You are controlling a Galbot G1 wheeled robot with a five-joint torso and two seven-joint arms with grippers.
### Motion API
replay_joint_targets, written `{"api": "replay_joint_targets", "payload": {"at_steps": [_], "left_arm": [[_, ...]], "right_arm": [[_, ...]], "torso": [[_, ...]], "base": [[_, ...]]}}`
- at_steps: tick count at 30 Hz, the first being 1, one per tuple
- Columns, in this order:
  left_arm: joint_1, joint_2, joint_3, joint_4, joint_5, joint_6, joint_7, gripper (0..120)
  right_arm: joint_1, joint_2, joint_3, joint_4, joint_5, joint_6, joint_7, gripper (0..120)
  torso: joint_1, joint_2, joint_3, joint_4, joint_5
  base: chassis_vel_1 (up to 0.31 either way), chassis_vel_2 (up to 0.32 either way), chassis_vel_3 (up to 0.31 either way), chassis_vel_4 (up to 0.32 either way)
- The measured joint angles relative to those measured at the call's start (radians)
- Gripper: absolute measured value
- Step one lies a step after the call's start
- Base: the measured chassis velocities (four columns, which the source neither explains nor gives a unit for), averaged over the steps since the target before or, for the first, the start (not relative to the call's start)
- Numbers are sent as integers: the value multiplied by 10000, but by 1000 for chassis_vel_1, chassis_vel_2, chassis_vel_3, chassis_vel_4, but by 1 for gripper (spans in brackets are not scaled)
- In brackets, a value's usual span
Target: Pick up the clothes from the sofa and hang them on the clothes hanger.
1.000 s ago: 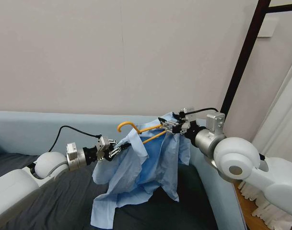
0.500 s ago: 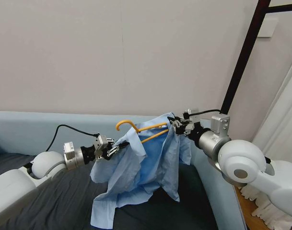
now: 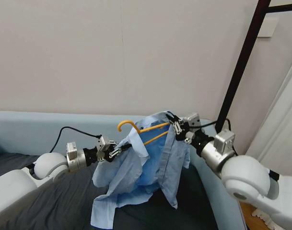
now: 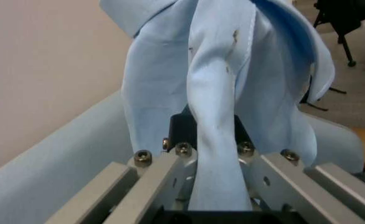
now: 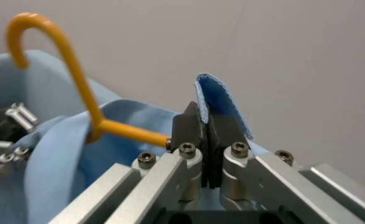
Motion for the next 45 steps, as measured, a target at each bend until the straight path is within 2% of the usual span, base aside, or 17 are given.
{"api": "replay_joint_targets", "payload": {"at_steps": [10,32,34,39,41,43,45], "left_arm": [[-524,119,488,-34,-363,132,400,1],[-688,448,708,60,-229,94,1372,1],[-709,464,716,94,-208,86,1434,1],[-944,488,835,480,-72,15,1991,1],[-971,485,853,512,-63,11,2023,1],[-1137,405,945,709,-46,-7,2222,1],[-1160,375,955,749,-90,-7,2260,1]], "right_arm": [[-719,56,-238,-142,-1664,737,-878,0],[-1424,487,-596,42,-2035,939,-1274,0],[-1499,464,-550,52,-2069,958,-1361,3],[-2199,253,-40,156,-2298,1171,-1872,26],[-2272,231,4,167,-2334,1199,-1913,27],[-2963,52,333,188,-2977,1616,-2395,41],[-3237,-3,414,209,-3258,1738,-2568,43]], "torso": [[0,0,0,2,0],[0,0,0,2,0],[0,0,0,2,0],[0,0,0,2,0],[0,0,0,2,0],[0,0,0,2,-1],[0,0,0,1,0]], "base": [[0,0,0,0],[0,0,0,0],[0,0,0,0],[0,0,0,0],[0,0,0,0],[0,0,0,0],[0,0,0,0]]}}
